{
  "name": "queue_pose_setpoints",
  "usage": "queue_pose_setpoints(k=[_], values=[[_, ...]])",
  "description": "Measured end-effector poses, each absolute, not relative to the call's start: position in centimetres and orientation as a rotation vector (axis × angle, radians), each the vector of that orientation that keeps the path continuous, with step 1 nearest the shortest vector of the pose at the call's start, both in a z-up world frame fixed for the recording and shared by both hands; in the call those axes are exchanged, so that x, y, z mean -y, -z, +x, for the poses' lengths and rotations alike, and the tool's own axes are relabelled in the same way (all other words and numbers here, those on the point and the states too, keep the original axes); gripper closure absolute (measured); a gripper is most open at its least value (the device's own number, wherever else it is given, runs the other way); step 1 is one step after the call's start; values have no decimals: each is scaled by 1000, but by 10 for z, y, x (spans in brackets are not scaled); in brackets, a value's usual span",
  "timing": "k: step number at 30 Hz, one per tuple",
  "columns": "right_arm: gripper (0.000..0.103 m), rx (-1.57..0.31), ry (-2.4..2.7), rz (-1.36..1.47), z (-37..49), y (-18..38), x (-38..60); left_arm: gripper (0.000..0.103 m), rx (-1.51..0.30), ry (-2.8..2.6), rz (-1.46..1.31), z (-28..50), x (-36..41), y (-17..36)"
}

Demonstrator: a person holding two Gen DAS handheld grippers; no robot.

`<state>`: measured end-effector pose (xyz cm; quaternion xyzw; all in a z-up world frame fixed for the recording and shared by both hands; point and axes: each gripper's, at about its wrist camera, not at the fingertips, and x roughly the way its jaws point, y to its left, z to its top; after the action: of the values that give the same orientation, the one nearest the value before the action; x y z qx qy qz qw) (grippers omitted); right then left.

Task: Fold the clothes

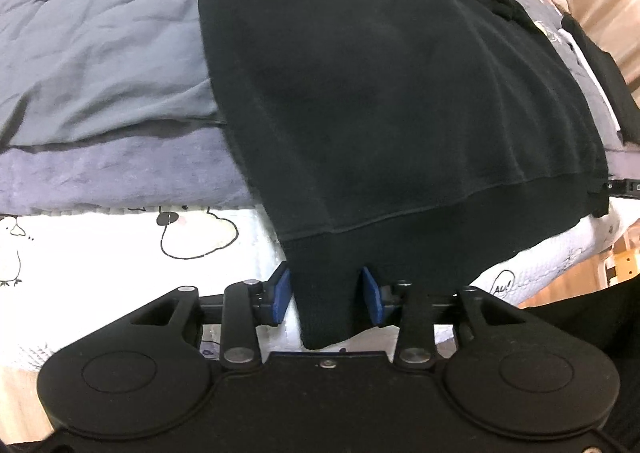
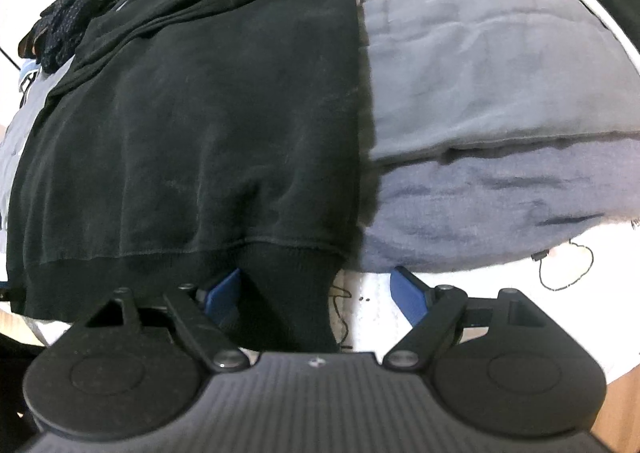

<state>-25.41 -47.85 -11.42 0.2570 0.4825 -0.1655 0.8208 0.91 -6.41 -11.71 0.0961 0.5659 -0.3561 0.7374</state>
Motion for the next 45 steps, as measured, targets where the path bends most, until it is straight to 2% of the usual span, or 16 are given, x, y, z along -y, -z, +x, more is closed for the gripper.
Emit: queue_pose_setpoints(k=[2, 6, 7, 8, 11, 14, 27, 35, 41, 44, 45], values=[[22, -1020, 358, 548, -256, 114, 477, 60, -1240, 782, 221, 8, 66, 117], [22, -1018, 377, 553, -255, 114, 476, 60, -1220, 776, 234, 6, 69, 115], [22, -1019, 381, 551, -255, 113, 475, 63, -1215, 777, 232, 5, 68, 114], [22, -1021, 382, 548, -255, 113, 475, 72, -1211, 778, 231, 5, 66, 113], [22, -1023, 385, 551, -255, 111, 474, 87, -1202, 796, 204, 4, 61, 108], [22, -1009, 376, 588, -259, 110, 475, 95, -1193, 809, 159, 7, 55, 101], [22, -970, 367, 687, -267, 107, 484, 98, -1136, 793, -1, 36, 22, 62], [20, -1048, 315, 595, -254, 113, 472, 98, -1131, 744, 27, 42, 29, 63], [20, -998, 278, 681, -259, 113, 476, 98, -1137, 747, 16, 44, 26, 66], [22, -1015, 280, 628, -255, 115, 470, 98, -1138, 748, 27, 43, 28, 68], [28, -1012, 277, 604, -253, 115, 467, 98, -1138, 749, 30, 42, 29, 68]])
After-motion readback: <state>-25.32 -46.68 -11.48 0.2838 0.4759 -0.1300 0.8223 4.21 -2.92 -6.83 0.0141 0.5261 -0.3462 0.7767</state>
